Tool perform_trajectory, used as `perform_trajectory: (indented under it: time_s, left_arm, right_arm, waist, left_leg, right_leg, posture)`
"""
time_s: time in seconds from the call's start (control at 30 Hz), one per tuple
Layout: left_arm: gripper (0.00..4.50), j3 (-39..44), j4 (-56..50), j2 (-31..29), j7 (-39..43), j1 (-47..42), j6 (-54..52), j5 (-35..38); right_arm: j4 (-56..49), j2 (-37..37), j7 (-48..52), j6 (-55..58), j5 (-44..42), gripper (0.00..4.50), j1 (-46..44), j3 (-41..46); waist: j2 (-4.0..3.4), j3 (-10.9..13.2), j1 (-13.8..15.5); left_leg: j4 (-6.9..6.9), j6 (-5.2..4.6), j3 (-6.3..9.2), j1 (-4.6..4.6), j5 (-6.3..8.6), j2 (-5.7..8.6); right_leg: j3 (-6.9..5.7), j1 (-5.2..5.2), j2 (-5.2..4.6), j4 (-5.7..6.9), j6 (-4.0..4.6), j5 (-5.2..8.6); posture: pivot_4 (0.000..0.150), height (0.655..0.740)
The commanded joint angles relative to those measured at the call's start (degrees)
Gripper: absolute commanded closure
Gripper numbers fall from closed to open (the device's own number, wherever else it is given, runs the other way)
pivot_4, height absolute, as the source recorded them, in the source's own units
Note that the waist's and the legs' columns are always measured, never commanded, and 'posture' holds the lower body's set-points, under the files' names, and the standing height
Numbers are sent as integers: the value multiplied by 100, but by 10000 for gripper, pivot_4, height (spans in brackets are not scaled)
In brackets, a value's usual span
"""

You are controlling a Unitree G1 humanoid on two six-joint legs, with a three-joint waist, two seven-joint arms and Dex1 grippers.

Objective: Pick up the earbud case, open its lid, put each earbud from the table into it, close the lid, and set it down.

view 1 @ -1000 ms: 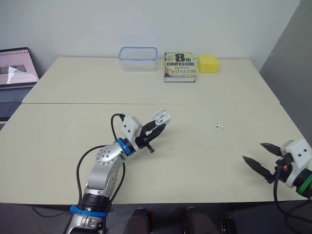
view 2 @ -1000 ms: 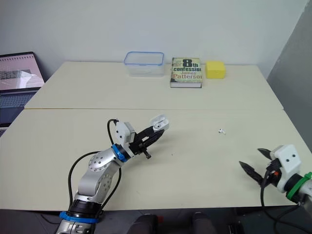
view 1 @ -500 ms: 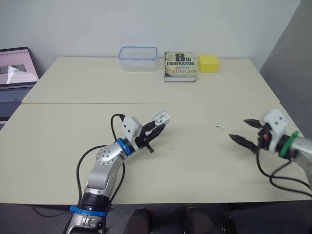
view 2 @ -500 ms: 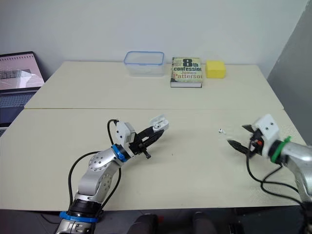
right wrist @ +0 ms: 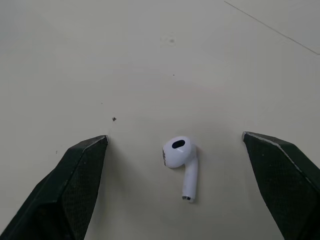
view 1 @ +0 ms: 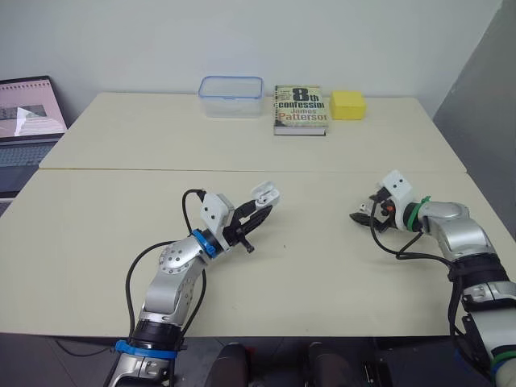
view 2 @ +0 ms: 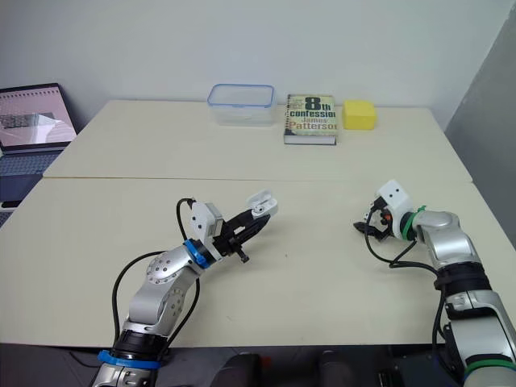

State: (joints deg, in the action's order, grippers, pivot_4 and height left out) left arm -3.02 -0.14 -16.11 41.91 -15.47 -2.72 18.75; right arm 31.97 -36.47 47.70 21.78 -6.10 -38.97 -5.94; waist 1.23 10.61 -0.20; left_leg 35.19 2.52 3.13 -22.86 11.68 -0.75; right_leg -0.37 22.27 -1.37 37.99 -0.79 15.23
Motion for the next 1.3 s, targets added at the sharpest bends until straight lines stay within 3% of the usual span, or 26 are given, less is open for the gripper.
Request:
perform_trajectory:
  time_s: [0.03, 0.1, 0.43, 0.7, 0.93, 1.07, 1.3]
  left_arm:
    - [37497, 37, -225, -10, -21, -20, 112, -10]
    - [37497, 40, -217, -12, -22, -21, 118, -10]
    - [37497, 34, -222, -5, -41, -26, 123, -21]
    - [37497, 48, -300, -32, -49, 2, 63, -1]
    - [37497, 33, -679, -73, -124, 306, -121, 38]
    - [37497, 19, -966, -144, -168, 559, -255, 65]
    - [37497, -23, -1293, -212, -182, 763, -463, 78]
  right_arm:
    - [277, 32, 7, 26, 102, 1721, -209, 54]
    - [365, 36, 59, 119, 112, 5818, -254, 67]
    - [-215, -54, 432, 432, 81, 40282, -56, 9]
    - [-2377, -605, 1128, 536, -60, 41091, 761, -154]
    - [-4751, -1903, 2147, 193, -258, 41092, 2219, -134]
    - [-5041, -2453, 2432, -169, -221, 41092, 2843, -2]
    - [-4621, -2998, 2576, -1202, 104, 41092, 3550, 13]
  waist:
    - [0, 0, -2]
    - [0, 0, -2]
    - [0, 0, 2]
    - [-2, 0, 1]
    - [-1, 1, 11]
    - [-1, 1, 8]
    - [-1, 1, 8]
  left_leg:
    - [0, 0, 0, 1, 0, 0]
    - [0, 0, 0, 2, 0, -1]
    - [1, 0, 1, 2, 0, 0]
    - [0, 0, 3, -1, 0, -1]
    - [0, 0, 9, -2, 0, -1]
    - [3, 0, 7, 4, 0, -1]
    - [2, 0, 1, 6, 0, -2]
  right_leg:
    - [0, 0, 0, 1, 0, 0]
    - [0, -1, 0, 1, 0, 0]
    - [-1, -2, 0, 1, 1, -1]
    - [-2, 1, 0, 2, -1, 0]
    - [-6, -1, -1, -2, -27, 16]
    - [-6, -6, -2, -2, -28, 16]
    - [-2, -6, -2, -5, -28, 16]
  posture:
    - [1500, 7377]
    - [1500, 7377]
    - [1500, 7377]
    - [1500, 7377]
    - [1500, 7377]
    - [1500, 7377]
    - [1500, 7377]
